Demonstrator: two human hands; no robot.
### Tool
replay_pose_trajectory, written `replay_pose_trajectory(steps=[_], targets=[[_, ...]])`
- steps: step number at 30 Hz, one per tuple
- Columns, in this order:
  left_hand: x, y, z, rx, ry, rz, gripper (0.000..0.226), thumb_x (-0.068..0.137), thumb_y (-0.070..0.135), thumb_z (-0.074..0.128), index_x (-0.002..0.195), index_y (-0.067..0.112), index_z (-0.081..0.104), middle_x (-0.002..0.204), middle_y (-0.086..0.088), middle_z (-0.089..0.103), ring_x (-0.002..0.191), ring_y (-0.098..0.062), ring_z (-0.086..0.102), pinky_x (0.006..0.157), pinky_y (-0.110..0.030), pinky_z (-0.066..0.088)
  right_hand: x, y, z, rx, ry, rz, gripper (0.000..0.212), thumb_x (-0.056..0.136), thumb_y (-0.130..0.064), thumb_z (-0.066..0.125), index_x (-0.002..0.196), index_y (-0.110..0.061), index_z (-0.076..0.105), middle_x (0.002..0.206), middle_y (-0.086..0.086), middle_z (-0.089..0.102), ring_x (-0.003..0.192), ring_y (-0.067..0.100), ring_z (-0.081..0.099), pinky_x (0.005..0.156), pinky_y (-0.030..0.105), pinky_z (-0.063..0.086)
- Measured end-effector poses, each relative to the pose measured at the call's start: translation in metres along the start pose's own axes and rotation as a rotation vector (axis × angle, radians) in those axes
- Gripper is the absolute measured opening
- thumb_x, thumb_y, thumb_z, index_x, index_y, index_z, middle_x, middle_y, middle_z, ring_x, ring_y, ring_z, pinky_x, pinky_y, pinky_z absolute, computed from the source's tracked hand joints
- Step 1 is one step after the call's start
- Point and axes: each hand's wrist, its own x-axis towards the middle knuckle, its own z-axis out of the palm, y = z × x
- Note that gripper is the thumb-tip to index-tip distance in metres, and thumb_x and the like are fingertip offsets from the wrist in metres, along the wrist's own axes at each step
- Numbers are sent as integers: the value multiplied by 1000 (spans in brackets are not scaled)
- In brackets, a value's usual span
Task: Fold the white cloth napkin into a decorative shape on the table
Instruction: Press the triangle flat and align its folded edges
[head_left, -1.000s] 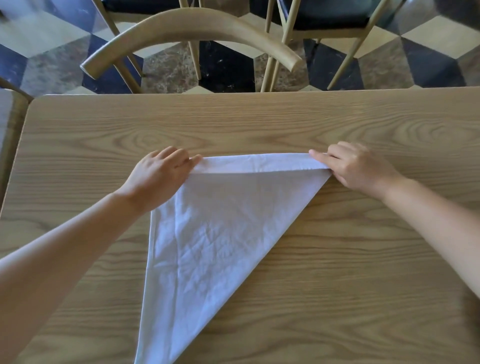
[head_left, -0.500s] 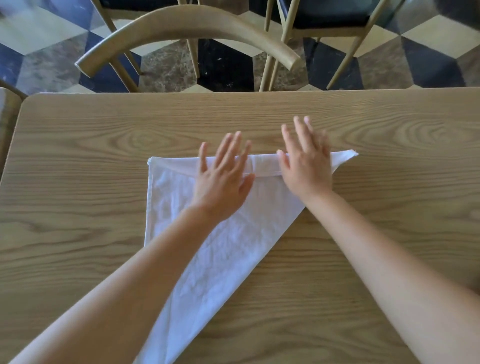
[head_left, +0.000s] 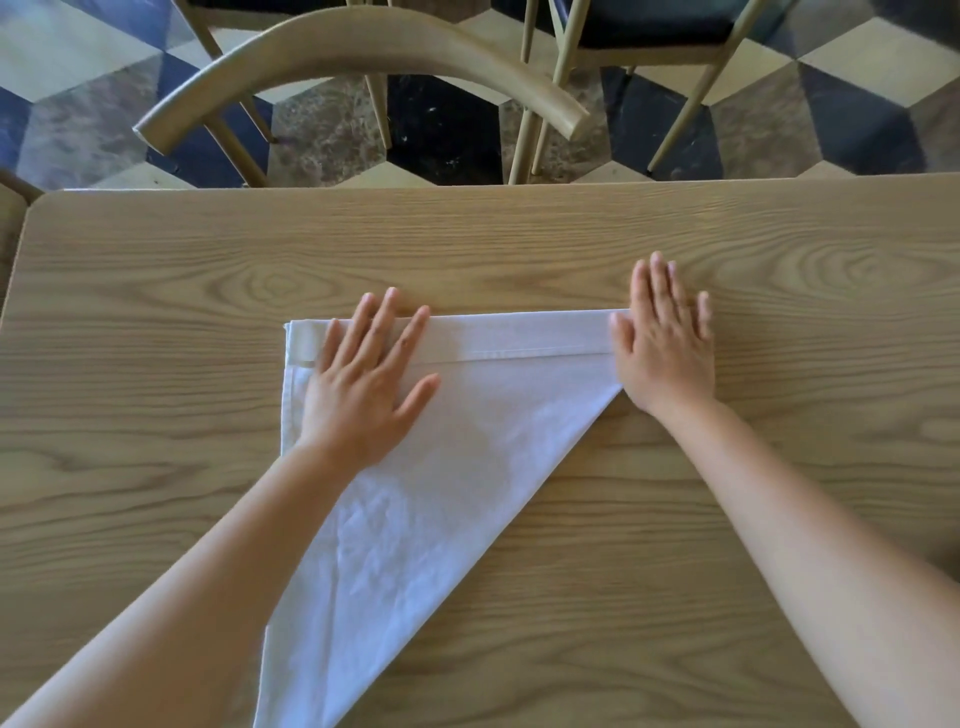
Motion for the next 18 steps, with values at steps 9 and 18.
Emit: replay_pose_trajectory(steps=[9,18], targets=[[2,0,-3,-141,75,-336,75,90,57,15,150,12,5,158,-6,-4,144,-14,-7,117,-30,-7,-7,10,-6,-7,-52,16,57,99,-37,14,147,-13,-7,157,1,-11,142,11,-14,114,42,-11],[1,30,5,-82,90,-314,95,81,68,28,149,8,0,158,-9,-4,145,-15,-7,117,-34,-7,-86,20,12,60,77,226,68,89,-43,8,147,-9,10,157,6,7,144,16,4,114,48,0]])
